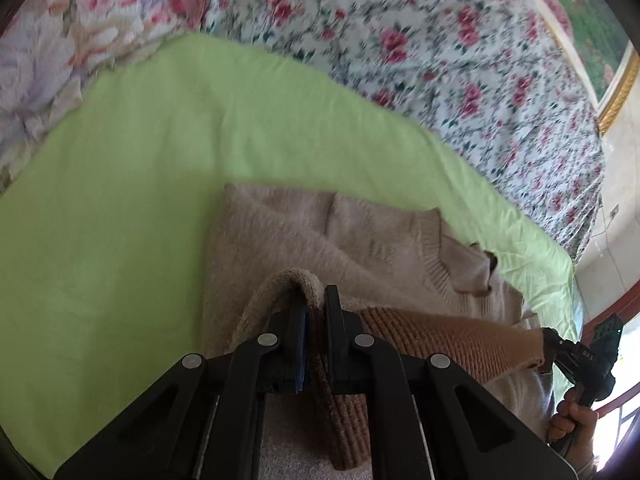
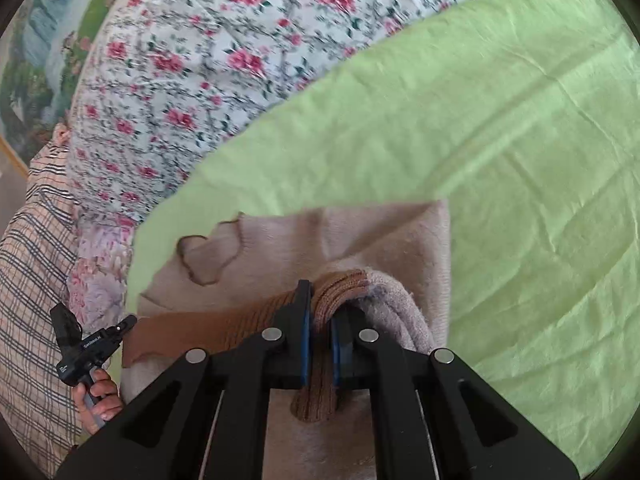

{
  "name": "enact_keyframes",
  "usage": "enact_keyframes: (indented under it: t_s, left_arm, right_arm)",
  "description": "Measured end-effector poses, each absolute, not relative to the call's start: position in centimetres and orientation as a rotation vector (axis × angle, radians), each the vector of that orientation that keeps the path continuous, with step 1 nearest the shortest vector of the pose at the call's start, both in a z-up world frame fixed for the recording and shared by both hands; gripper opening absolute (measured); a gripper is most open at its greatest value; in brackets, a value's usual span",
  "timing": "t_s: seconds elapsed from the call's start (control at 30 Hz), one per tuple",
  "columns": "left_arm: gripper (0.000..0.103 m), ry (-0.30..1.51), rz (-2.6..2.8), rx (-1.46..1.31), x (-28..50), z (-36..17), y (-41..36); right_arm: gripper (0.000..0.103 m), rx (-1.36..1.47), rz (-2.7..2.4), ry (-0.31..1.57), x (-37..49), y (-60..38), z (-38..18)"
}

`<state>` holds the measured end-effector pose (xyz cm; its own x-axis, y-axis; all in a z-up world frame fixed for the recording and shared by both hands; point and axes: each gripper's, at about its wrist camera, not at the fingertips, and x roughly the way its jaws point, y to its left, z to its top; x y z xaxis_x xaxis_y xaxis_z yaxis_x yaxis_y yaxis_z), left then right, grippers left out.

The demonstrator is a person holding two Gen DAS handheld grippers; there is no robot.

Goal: Fold small clothes
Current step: 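Lift the hem and fold it up onto the collar, then open both grippers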

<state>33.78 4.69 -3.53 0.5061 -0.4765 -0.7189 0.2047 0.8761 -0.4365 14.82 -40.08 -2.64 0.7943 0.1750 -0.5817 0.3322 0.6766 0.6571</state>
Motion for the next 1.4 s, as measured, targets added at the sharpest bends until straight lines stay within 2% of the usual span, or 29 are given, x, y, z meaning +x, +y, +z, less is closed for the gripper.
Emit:
enact_keyframes:
  t_s: [0.07, 0.13, 0.2, 0.3, 0.47, 0.67, 0.7, 0.87, 1.0, 1.4]
  left_arm:
    - [0.009, 0.969, -0.442, -0.339, 32.7, -3.4, 5.2]
    - [0.012, 0.939, -0.482, -0.328, 30.0, -2.5, 5.4]
    - [0.016, 0.931, -0.552, -0.285, 26.6, -1.6, 4.4]
    - [0.024, 0.953, -0.669, -0.221, 23.4, -1.8, 1.5]
    - [0.024, 1.031, -0.687, -0.004, 23.8, -4.1, -4.6]
    - [0.023, 1.027, -0.513, -0.002, 32.1, -3.5, -4.0]
    - [0.02, 1.038, -0.49, -0.026, 33.4, -3.3, -3.7]
    - [0.021, 1.015, -0.397, -0.116, 35.4, -2.0, -0.9]
    - [0.026, 0.997, -0.407, -0.173, 31.6, -1.7, 1.5]
    - [0.027, 1.038, -0.425, -0.355, 17.0, -3.2, 7.3]
  right_arm:
    - [0.02, 0.852, -0.103, 0.631, 13.3, -40.0, -2.2]
    - [0.035, 0.818, -0.104, 0.576, 11.2, -39.3, -1.0]
    - [0.04, 0.758, -0.057, 0.537, 9.2, -37.2, 0.3]
    - [0.04, 0.68, 0.111, 0.604, 9.9, -32.9, 0.1]
    - [0.04, 0.499, 0.135, 0.859, 15.0, -29.4, -2.7]
    - [0.043, 0.564, -0.103, 0.795, 18.3, -36.2, -2.4]
    - [0.045, 0.583, -0.147, 0.77, 18.2, -37.2, -2.3]
    - [0.049, 0.702, -0.161, 0.673, 15.2, -38.6, -1.4]
    - [0.055, 0.69, -0.127, 0.664, 12.3, -35.8, -1.2]
    - [0.056, 0.773, -0.017, 0.676, 5.6, -28.5, -2.1]
